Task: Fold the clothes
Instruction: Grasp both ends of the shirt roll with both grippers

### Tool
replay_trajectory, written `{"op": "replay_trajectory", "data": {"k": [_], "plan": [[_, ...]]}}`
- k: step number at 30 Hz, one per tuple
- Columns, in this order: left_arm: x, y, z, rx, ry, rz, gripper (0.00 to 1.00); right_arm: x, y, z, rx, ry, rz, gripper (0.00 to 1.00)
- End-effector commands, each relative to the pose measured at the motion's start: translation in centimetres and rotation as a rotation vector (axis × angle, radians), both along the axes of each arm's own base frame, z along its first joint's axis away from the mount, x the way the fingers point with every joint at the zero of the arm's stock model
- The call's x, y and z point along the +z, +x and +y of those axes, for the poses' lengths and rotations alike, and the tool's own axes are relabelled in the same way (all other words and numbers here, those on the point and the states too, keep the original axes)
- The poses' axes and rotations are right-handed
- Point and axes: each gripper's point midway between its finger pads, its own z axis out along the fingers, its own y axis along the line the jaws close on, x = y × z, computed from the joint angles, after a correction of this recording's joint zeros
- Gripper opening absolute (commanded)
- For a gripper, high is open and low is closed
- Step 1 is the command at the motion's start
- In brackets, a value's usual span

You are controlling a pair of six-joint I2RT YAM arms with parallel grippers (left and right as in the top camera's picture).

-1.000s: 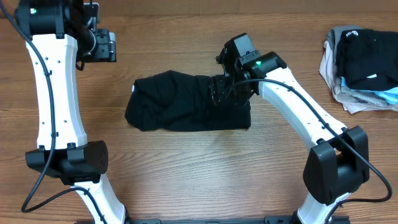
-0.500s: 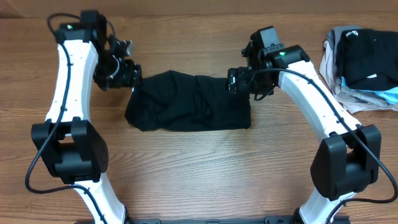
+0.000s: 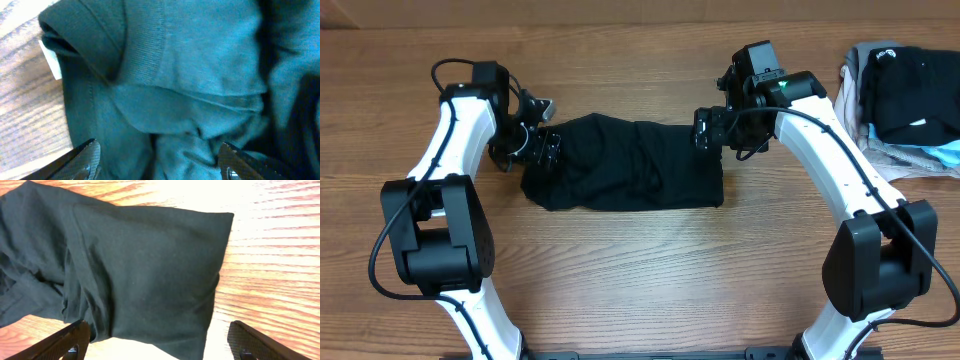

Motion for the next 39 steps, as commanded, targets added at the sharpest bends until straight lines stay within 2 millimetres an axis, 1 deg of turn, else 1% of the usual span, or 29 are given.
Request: {"op": "replay_trajectory", "data": {"k": [1, 5, 11, 16, 18, 19, 20, 21, 23, 25, 28, 30, 31, 32, 33, 36, 38, 39], "plan": [[-1.7, -0.5, 1.4, -0.034, 0.078, -0.005, 0.8, 1.2, 0.4, -0.8, -0.007, -0.04, -0.044, 0.93], [-3.3, -0.3, 2.6, -0.027, 0.152, -0.03, 0.81, 1.0, 0.0, -1.2, -0.012, -0.061, -0.027, 0.93], [-5.5, -0.4, 2.8, -0.022, 0.171, -0.066, 0.81, 0.9, -0.6, -1.3, -0.016, -0.066, -0.001, 0.93], [-6.8, -1.3, 3.6, -0.008, 0.214, -0.047, 0.81, 0.8, -0.9, -1.4, -0.016, -0.069, 0.01, 0.93], [-7.1, -1.9, 3.4, 0.001, 0.206, -0.031, 0.79, 0.8, -0.9, -1.4, -0.015, -0.07, 0.014, 0.93], [-7.2, -2.0, 3.3, 0.014, 0.195, -0.024, 0.72, 0.8, -0.9, -1.4, -0.015, -0.07, 0.014, 0.93], [-7.3, -2.3, 2.9, 0.031, 0.174, -0.014, 0.62, 0.8, -0.9, -1.4, -0.015, -0.07, 0.013, 0.93], [-7.4, -2.5, 2.3, 0.039, 0.14, -0.006, 0.49, 0.8, -0.9, -1.4, -0.015, -0.07, 0.013, 0.93], [-7.4, -3.0, 0.9, 0.044, 0.056, 0.008, 0.4, 0.8, -0.9, -1.4, -0.015, -0.07, 0.013, 0.93], [-7.4, -3.6, -0.5, 0.038, -0.025, 0.021, 0.39, 0.8, -0.9, -1.4, -0.015, -0.07, 0.013, 0.93], [-7.6, -4.3, -1.4, 0.034, -0.077, 0.038, 0.37, 0.8, -0.9, -1.4, -0.015, -0.07, 0.013, 0.93], [-7.8, -4.8, -1.6, 0.031, -0.082, 0.047, 0.26, 0.8, -0.9, -1.4, -0.015, -0.07, 0.013, 0.93], [-8.0, -5.0, -1.7, 0.031, -0.082, 0.052, 0.2, 0.8, -0.9, -1.4, -0.015, -0.07, 0.013, 0.93], [-8.1, -5.1, -1.7, 0.036, -0.083, 0.057, 0.07, 0.8, -0.9, -1.4, -0.015, -0.07, 0.013, 0.93], [-8.1, -5.1, -1.7, 0.047, -0.083, 0.062, 0.04, 0.8, -0.9, -1.4, -0.015, -0.07, 0.013, 0.93], [-7.9, -4.7, -1.1, 0.099, -0.085, 0.064, 0.04, 0.8, -0.9, -1.4, -0.015, -0.069, 0.013, 0.93], [-7.5, -4.1, -0.1, 0.155, -0.088, 0.064, 0.04, 0.8, -1.0, -1.3, -0.013, -0.065, 0.014, 0.92], [-7.2, -3.9, 0.5, 0.176, -0.09, 0.064, 0.04, 0.8, -1.0, -1.1, -0.01, -0.059, 0.016, 0.9]]}}
